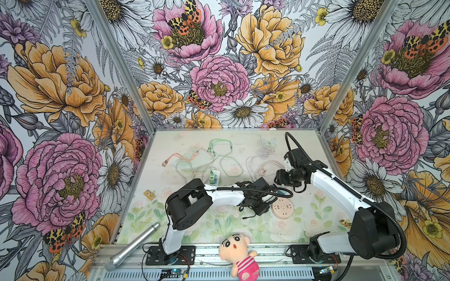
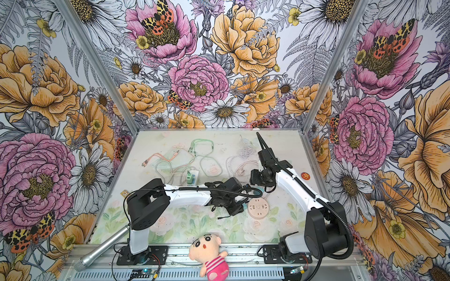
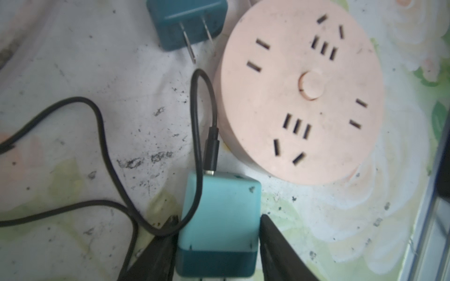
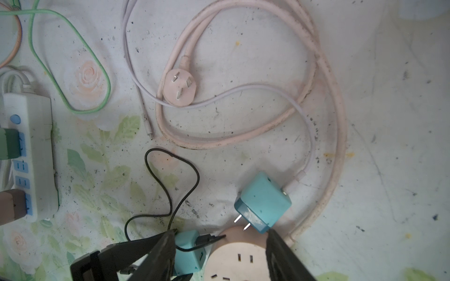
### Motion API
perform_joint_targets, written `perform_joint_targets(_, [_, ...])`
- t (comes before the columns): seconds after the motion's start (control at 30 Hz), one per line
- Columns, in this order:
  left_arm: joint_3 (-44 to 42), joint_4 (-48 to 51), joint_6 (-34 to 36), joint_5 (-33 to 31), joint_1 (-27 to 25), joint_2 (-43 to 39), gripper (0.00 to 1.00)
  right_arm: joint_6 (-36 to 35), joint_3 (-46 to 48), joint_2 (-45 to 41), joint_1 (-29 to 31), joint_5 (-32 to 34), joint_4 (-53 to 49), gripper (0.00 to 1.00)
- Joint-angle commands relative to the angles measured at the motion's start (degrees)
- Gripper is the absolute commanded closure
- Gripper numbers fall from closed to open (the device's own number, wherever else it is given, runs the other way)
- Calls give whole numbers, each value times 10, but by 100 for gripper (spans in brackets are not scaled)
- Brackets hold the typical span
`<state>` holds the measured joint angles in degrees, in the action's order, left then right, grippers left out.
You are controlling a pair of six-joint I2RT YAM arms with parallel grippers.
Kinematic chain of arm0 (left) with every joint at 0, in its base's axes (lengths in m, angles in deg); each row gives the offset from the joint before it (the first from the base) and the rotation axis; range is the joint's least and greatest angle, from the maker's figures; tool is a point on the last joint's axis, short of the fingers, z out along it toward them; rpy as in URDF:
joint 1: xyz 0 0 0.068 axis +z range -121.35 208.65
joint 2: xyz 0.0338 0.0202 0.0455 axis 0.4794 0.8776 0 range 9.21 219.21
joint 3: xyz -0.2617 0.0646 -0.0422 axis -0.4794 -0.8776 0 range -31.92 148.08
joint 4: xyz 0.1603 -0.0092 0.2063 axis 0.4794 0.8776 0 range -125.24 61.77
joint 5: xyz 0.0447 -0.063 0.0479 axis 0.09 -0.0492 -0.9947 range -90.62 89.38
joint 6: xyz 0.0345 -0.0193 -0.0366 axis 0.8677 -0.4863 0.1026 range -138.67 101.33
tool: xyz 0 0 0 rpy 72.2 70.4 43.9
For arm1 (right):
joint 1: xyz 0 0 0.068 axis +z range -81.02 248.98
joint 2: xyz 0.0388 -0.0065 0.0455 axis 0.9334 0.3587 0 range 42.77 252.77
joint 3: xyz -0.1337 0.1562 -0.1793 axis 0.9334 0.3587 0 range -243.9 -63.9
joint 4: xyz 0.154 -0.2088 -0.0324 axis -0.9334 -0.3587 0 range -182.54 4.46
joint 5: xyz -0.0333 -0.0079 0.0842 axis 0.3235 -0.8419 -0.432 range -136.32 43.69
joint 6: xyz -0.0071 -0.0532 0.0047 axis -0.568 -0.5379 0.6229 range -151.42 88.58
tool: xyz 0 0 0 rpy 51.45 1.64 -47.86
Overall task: Insert the plug
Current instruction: 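Close the left gripper on the teal charger with the black cable, then lift the teal charger with the left gripper while the right gripper rises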
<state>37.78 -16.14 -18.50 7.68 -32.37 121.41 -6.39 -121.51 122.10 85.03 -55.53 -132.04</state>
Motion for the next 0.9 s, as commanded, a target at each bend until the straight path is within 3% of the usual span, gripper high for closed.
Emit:
perform_joint_targets(0.0, [-19, -31, -5, -36, -4, 13, 55, 8, -17, 4, -1, 2, 6, 39])
perform_joint_targets(0.23, [-36, -36, -12, -38, 7, 5, 82, 10, -22, 1, -1, 0, 5, 39])
perform_joint_targets(0.4, [-54, -34, -33, 34, 69, -41, 83, 10, -28, 0, -1, 1, 5, 39])
perform_joint_targets(0.53, [-27, 26, -39, 48, 112, -99, 84, 9, -32, 0, -1, 2, 5, 39])
perform_joint_targets(0.6, [22, 100, -33, 44, 124, -111, 86, 9, -34, 0, -1, 3, 5, 39])
perform_joint_targets(0.67, [53, 139, -27, 91, 133, -120, 86, 9, -35, 1, -1, 4, 7, 39])
perform_joint_targets(0.8, [87, 149, -42, 173, 141, -140, 85, 4, -38, 2, -1, 2, 7, 40])
perform_joint_targets(0.87, [102, 149, -55, 185, 143, -145, 85, 3, -33, -3, -1, 6, 8, 40])
